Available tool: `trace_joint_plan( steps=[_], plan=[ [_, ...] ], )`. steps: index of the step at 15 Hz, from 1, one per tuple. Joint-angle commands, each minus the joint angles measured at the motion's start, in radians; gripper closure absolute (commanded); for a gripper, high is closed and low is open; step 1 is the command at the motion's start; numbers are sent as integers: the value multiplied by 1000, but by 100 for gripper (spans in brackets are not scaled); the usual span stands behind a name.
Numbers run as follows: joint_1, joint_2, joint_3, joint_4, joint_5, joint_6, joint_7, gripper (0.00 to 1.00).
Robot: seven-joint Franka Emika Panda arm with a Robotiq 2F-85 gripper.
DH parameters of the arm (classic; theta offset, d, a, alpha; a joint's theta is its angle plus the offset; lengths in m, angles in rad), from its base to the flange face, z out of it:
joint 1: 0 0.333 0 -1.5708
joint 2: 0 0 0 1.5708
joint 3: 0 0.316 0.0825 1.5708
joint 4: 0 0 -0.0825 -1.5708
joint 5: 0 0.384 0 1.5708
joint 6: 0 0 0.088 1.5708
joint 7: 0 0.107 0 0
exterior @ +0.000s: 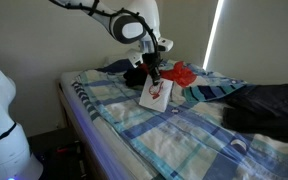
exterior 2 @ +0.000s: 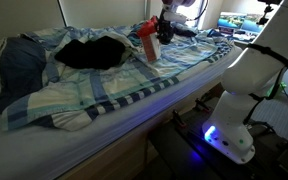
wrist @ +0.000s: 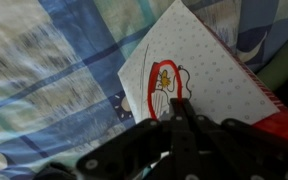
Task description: Put the bag upright
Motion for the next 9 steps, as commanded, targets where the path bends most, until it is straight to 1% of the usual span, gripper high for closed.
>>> trace_joint_plan(
  steps=[1,6,9],
  plan=[
    [-6,-80,5,-99,-14,36,64,99],
    [-18,-118,10,-139,-52,18,126,99],
    [-28,-129,18,-141,-104,5,170,99]
  ],
)
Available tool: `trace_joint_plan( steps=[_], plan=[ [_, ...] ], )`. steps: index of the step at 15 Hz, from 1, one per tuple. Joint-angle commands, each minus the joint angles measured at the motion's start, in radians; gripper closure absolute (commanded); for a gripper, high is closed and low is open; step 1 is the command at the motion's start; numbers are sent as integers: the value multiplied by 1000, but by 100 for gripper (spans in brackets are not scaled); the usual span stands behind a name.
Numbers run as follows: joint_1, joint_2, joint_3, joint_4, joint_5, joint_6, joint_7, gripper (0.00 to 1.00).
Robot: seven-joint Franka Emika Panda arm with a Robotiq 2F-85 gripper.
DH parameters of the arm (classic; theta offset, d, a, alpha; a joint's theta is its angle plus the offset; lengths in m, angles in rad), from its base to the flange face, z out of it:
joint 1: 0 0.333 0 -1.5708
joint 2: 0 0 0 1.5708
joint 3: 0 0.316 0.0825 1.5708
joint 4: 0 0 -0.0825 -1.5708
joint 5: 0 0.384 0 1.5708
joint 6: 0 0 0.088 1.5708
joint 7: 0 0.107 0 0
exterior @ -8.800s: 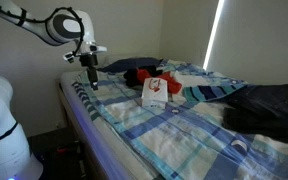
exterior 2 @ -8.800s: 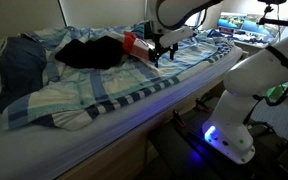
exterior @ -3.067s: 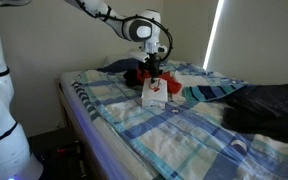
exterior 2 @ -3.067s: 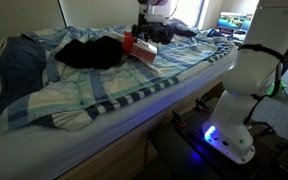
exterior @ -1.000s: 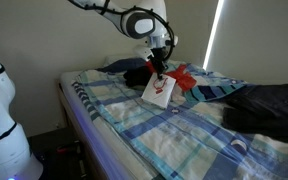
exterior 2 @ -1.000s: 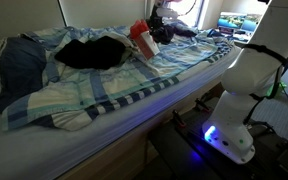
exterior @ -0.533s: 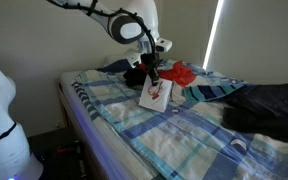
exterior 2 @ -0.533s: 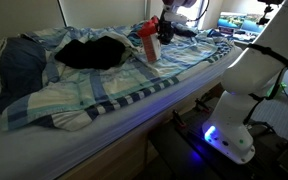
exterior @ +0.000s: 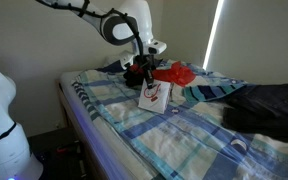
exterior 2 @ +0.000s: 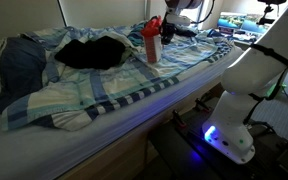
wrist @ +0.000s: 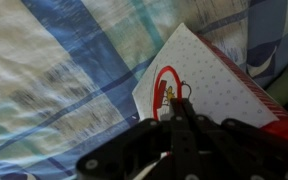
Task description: Put the bag upright
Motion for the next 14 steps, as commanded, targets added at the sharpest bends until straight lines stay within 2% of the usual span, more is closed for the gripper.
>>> trace_joint_plan(
  steps=[1,4,14],
  plan=[
    [-23,-44,19,-30,-65,-8,67,99],
    [-26,-51,23,-44,-93,-21,100,99],
    [-20,-48,30,-91,-76,-19,125,99]
  ],
)
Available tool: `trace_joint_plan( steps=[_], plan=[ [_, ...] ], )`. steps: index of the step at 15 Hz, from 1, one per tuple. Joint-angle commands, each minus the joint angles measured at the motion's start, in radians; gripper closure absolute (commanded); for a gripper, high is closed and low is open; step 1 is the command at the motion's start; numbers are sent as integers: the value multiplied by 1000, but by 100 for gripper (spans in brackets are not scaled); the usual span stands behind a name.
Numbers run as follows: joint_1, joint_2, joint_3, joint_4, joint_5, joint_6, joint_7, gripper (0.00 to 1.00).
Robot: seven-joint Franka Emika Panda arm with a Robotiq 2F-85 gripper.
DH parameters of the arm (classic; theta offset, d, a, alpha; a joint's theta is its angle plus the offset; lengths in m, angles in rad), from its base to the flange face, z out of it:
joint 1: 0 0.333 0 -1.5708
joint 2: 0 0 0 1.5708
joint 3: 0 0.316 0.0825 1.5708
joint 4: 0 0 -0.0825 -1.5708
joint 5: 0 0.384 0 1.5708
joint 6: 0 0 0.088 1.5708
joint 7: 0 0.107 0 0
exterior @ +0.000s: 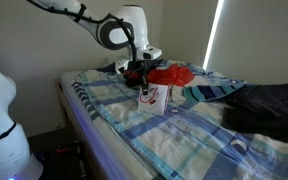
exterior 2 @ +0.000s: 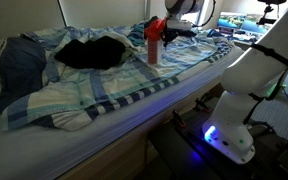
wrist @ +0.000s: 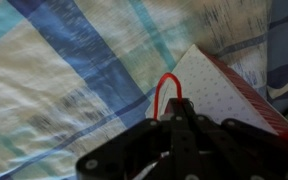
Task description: Put the bag upright
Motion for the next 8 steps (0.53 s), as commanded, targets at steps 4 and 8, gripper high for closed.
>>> trace_joint_plan(
  steps=[4,8],
  plan=[
    [-13,-40,15,-38,-5,-8,60,99],
    [-19,-83,25,-52,-29,-10,75,71]
  ],
)
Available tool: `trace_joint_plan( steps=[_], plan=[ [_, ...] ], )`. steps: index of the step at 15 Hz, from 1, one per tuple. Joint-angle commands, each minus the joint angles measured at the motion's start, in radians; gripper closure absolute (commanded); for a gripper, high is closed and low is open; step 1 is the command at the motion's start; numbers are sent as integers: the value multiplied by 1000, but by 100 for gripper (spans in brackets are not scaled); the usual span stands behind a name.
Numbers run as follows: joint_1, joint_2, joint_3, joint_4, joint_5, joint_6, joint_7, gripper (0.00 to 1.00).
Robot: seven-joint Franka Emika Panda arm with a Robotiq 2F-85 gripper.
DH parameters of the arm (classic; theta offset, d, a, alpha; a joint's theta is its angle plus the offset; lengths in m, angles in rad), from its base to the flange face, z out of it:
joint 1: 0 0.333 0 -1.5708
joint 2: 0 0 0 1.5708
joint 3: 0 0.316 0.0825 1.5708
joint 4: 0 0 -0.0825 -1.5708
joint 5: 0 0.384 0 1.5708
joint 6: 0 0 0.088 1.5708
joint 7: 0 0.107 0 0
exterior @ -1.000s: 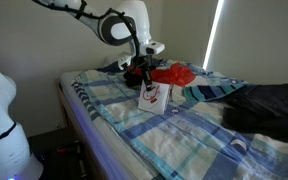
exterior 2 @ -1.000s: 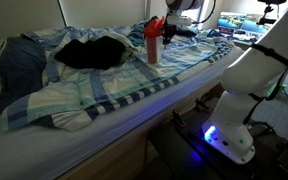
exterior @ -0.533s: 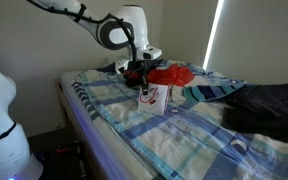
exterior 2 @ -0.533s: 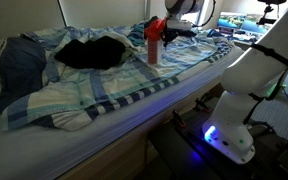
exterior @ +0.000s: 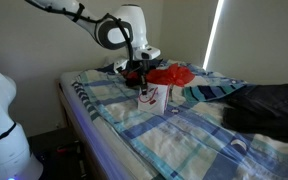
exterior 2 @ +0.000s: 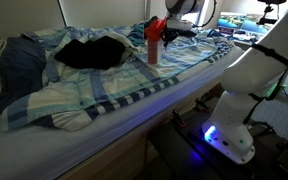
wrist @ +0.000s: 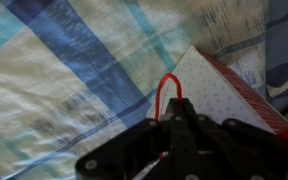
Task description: Put the bag upright
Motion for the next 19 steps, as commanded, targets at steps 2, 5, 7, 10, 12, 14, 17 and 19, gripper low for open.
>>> trace_joint_plan(
  steps=[2,5,7,10,12,14,17,19],
  plan=[
    [-28,-95,29,-49,-47,-14,62,58],
    [-45,-140,40,-64,-82,-18,101,36],
    [-59,-166,51,-73,-99,-22,123,21],
    [-78,-203,76,-78,-121,-28,158,1],
    [-91,-216,100,-77,-138,-31,195,0],
    [-86,-219,112,-75,-124,-30,212,0],
    [-78,-197,103,-62,-111,-13,183,0],
    [-78,-197,106,-63,-111,-13,187,0]
  ],
)
